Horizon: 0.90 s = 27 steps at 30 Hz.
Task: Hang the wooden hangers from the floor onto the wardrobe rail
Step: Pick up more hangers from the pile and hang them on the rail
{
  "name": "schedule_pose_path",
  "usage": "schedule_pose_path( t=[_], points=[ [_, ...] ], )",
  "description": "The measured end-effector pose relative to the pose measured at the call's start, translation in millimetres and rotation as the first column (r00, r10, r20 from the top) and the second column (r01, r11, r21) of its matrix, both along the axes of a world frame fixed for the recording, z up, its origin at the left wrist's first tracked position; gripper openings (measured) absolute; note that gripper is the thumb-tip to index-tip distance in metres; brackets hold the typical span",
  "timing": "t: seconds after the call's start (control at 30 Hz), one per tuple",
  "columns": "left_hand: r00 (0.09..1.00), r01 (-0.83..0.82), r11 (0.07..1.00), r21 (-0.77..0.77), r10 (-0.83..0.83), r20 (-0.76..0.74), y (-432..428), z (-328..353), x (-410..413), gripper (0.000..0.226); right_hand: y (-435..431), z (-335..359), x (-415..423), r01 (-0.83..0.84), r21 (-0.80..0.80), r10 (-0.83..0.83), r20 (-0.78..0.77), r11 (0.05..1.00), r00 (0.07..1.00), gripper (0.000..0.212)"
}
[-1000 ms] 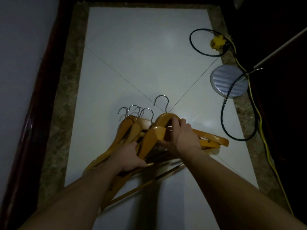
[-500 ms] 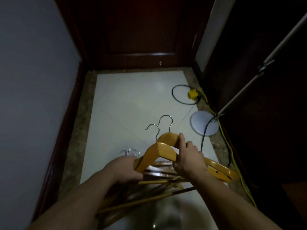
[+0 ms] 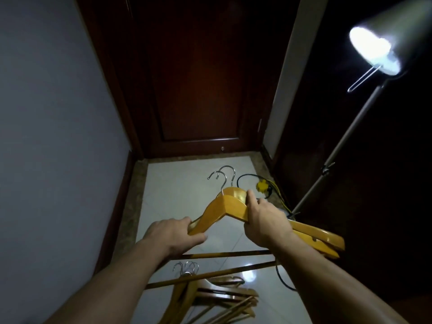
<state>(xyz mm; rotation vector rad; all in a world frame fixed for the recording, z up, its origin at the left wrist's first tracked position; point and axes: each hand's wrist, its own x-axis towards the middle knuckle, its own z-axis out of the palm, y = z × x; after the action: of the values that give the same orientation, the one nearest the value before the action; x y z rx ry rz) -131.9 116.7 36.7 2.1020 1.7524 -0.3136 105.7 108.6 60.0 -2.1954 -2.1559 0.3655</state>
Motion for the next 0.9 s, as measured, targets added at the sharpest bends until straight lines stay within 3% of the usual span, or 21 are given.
schedule_pose_path(
  t=[0.13, 0.33, 0.67, 0.9],
  points=[
    [1.000, -0.012, 0.999, 0.032, 0.012, 0.011, 1, 83, 1, 0.075, -1, 82, 1, -0.001, 0.054, 0.000, 0.018, 0.999, 1.000, 0.085],
    [1.000, -0.016, 0.997, 0.076, 0.016, 0.002, -1, 222, 3, 0.064, -1, 212, 6, -0.019, 0.126, 0.016, 0.030, 0.992, 0.999, 0.085],
    [0.979, -0.050, 0.979, 0.197, 0.008, 0.205, -25, 439, -5, 0.061, -17, 434, 1, -0.033, 0.190, 0.012, 0.113, 0.981, 0.993, 0.090],
    [0.990, 0.040, 0.946, 0.320, -0.081, 0.116, -44, 584, -9, 0.063, -51, 585, -4, 0.004, 0.309, -0.041, 0.113, 0.951, 0.993, 0.091]
  ],
)
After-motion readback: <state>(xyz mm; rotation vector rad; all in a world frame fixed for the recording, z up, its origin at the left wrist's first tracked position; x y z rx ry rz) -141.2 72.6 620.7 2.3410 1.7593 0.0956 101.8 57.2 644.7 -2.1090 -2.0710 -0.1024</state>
